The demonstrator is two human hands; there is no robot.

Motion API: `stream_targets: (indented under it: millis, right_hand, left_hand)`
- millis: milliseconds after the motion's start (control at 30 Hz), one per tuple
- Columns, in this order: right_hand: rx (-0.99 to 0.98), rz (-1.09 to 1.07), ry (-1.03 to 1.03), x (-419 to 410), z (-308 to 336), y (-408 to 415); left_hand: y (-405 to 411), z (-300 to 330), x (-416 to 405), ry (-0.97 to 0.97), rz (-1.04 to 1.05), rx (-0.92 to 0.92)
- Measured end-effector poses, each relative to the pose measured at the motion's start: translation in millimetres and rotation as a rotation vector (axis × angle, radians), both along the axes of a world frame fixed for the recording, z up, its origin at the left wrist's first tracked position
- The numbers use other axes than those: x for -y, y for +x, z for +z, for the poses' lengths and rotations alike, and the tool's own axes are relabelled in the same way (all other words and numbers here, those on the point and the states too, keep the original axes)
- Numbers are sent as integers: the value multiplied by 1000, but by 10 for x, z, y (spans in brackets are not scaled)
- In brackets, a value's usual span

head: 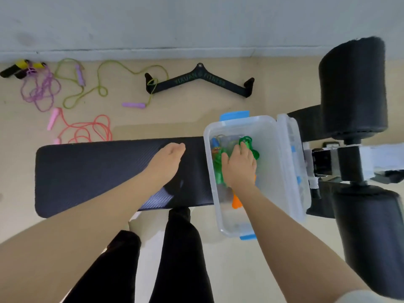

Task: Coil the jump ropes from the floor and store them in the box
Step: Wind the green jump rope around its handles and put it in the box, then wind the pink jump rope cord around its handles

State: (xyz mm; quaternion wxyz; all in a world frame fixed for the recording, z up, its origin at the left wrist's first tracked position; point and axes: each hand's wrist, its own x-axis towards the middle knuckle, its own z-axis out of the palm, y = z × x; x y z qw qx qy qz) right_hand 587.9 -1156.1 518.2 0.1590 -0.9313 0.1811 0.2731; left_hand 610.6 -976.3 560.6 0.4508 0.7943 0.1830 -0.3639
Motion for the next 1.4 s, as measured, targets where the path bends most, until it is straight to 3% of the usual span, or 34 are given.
stream_targets:
  millis: [133,400,633,1000,1300,1400]
  right_hand:
    - [228,183,99,-356,515,174]
    - [-42,554,309,-1651,1510,432]
    - [-119,844,236,-3173,1931,222]
    - [-83,657,284,-5728,1916,-272]
    - [-14,608,195,-6651,1591,149]
    - [-92,634,119,-6886,1261,515]
  left_hand:
    - [-71,348,-364,-6,40,-3]
    - [-362,1205,-1674,85,149,179]
    - [-996,1503,-3330,166,290,296]
    - [-1780,1659,-6188,201,299,322]
    - [-1184,1249,-7207,166,223,284]
    - [-722,974,-7494,167,161,241]
